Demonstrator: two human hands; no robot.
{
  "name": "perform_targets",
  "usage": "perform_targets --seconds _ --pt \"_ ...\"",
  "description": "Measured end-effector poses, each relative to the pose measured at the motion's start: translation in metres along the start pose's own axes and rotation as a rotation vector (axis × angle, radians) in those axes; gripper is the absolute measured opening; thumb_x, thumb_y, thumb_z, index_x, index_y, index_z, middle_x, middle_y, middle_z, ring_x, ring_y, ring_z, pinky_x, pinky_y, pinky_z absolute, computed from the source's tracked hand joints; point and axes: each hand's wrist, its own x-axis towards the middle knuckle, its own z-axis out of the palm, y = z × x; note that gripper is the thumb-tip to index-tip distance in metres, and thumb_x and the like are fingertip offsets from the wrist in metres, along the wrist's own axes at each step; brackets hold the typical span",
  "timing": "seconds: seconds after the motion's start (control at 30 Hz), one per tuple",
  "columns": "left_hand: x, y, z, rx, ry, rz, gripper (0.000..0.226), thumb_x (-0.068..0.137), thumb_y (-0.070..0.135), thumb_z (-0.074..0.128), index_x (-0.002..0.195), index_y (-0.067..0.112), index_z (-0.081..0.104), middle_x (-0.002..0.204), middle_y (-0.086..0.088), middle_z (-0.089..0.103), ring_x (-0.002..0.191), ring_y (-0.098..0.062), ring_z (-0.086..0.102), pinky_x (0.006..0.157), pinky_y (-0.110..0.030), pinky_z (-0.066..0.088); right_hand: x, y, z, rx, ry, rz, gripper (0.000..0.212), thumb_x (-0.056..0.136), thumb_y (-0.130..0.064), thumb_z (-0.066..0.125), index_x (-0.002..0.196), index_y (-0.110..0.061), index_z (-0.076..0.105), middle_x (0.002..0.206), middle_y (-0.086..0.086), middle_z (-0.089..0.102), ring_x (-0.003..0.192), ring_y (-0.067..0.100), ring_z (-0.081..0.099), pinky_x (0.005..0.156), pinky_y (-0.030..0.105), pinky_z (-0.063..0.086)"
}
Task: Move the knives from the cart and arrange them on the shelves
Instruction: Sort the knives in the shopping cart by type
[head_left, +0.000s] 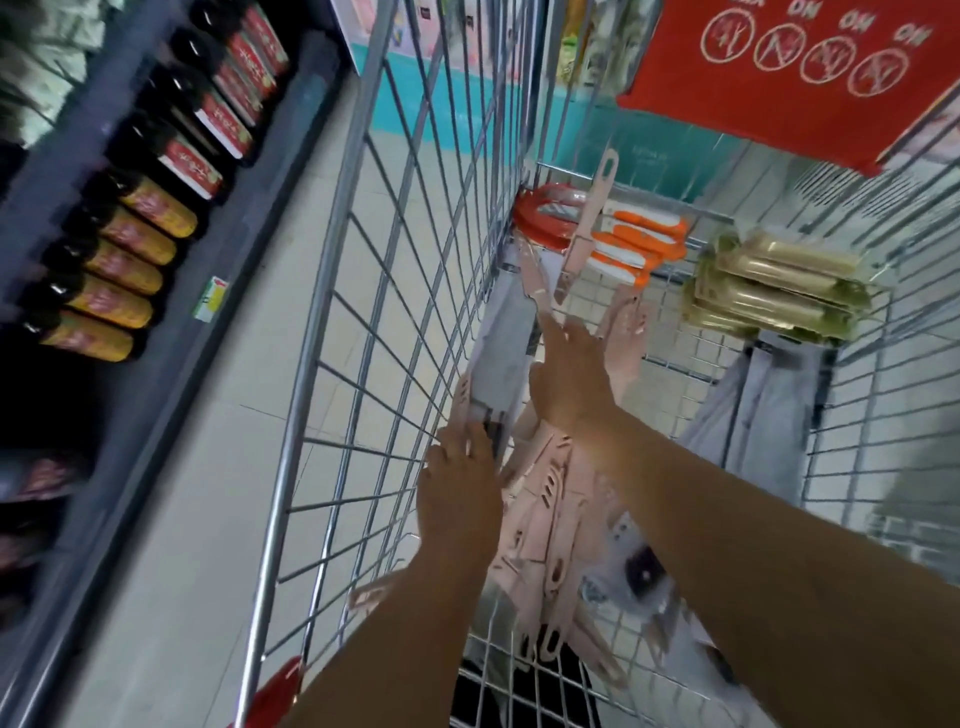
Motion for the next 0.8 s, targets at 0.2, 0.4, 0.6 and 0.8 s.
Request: perform_targets --seconds 0.2,0.4,0.6,0.8 --pt "0.014 0.0 -0.012 -0.067 0.089 -0.016 0.047 0.099 0.014 0.037 0.144 0.018 0.021 0.124 -0.012 0.044 0.103 -0.026 0.056 0.069 -0.03 0.043 0.032 0.004 0.007 -0.263 0.08 -0.072 0.031 0.09 -0.004 0.042 0.119 -0.012 0.051 0.115 0.016 0.053 0.11 0.036 0.045 0.095 0.041 0.037" --pt "0.019 0.0 -0.017 -0.092 0.064 -0.072 0.054 0.098 0.011 0.042 0.146 0.014 0.017 0.128 -0.013 0.037 0.104 -0.026 0.057 0.08 -0.035 0.05 0.04 -0.001 0.002 -0.076 0.072 -0.036 0.026 0.093 -0.007 0.04 0.112 -0.01 0.058 0.105 0.01 0.063 0.102 0.03 0.059 0.078 0.034 0.046" --pt "0.011 0.007 -0.024 -0.395 0.13 0.016 0.091 0.086 0.005 0.061 0.15 0.026 0.0 0.125 -0.007 0.04 0.097 -0.023 0.057 0.073 -0.033 0.051 -0.011 -0.004 -0.016 0.25 0.049 0.005 0.027 0.086 -0.006 0.05 0.063 -0.019 0.05 0.064 -0.006 0.051 0.06 0.007 0.048 0.057 0.025 0.032" --pt "0.008 0.023 -0.018 -0.529 0.042 0.158 0.05 0.092 0.0 0.044 0.133 0.027 0.033 0.11 0.001 0.054 0.084 -0.014 0.056 0.066 -0.028 0.045 -0.089 0.027 -0.005 0.314 -0.02 0.179 0.009 0.087 -0.02 0.065 0.085 -0.014 0.058 0.074 -0.008 0.057 0.068 0.009 0.053 0.054 0.01 0.034"
